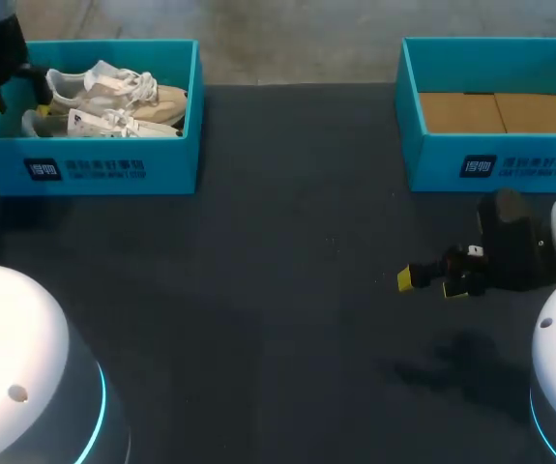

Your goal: Take the shoe out of the shoebox, open the shoe tongue, remove and reinsert the insole, then place the shoe into the shoebox

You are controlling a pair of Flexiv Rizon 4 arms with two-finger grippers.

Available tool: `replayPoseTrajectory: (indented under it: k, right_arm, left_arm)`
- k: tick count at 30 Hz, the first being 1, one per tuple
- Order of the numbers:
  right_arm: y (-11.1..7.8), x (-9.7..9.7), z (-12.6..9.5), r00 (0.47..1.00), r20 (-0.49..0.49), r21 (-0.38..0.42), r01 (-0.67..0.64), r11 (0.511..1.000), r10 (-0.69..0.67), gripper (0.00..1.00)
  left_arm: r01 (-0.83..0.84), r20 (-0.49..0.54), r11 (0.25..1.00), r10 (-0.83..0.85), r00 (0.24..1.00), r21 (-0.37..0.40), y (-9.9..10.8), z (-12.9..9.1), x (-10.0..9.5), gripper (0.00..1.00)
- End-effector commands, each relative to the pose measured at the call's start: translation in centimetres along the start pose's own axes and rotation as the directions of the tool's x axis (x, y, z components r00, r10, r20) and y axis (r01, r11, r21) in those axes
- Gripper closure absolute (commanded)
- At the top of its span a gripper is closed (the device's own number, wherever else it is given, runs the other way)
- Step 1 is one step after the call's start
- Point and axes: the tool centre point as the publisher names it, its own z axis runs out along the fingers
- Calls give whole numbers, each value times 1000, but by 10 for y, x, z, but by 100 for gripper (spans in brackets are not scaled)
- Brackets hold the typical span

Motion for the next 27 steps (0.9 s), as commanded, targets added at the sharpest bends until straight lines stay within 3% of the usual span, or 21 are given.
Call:
replayPoseTrajectory:
  k: [1,6,10,13,27]
  right_arm:
    - [-2,2,-1,1000,5,-2,-1,1000,1,0]
    - [-2,2,-1,1000,5,-2,-1,1000,1,0]
    - [-2,2,-1,1000,5,-2,-1,1000,1,0]
    - [-2,2,-1,1000,5,-2,-1,1000,1,0]
    - [-2,2,-1,1000,5,-2,-1,1000,1,0]
  left_arm:
    - [4,5,1000,-4,1000,-16,-1,5,1,29]
    - [12,8,1000,-12,1000,-2,0,11,4,32]
    - [19,10,1000,-20,1000,8,1,18,7,40]
    - [23,20,1000,-24,1000,21,5,23,7,37]
    - [25,28,998,-26,999,51,11,54,11,46]
